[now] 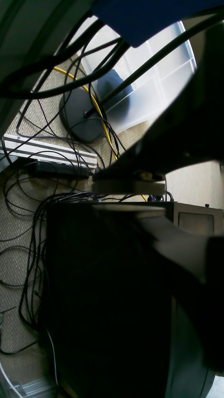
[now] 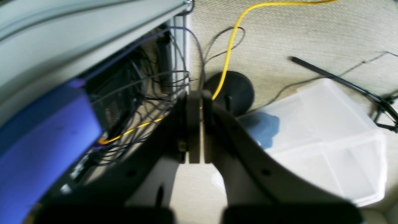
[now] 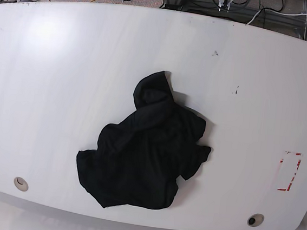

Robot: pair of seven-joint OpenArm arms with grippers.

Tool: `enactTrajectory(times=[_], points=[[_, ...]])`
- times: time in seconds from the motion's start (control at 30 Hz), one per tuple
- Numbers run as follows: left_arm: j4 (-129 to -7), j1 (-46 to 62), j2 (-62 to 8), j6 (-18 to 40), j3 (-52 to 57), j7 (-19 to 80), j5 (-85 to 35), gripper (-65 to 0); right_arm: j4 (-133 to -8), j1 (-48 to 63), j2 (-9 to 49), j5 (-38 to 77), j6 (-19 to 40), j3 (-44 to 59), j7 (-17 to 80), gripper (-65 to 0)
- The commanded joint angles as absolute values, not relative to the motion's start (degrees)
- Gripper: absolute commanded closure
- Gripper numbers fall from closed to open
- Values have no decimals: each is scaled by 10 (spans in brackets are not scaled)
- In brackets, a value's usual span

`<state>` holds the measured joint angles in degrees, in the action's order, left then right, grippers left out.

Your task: Layout the t-shirt on the table in an organized manner, then fold the t-shirt properly

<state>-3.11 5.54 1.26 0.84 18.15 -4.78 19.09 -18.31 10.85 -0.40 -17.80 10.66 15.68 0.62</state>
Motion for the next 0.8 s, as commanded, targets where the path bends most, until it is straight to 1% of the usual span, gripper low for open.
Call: enactTrajectory(times=[0.0,0.33,0.47,0.77], points=[[-27,58,14,14,180,-48,189,-36,-204,122,9,-182,105,158,3,-6],[-23,59,13,15,179,-54,191,-35,-215,130,10,-184,106,159,3,-4],[-18,60,10,26,181,-60,189,-33,-219,131,14,-183,106,156,2,-1],[-34,81,-5,26,175,-87,184,-21,-276,164,17,-183,107,156,0,-1]])
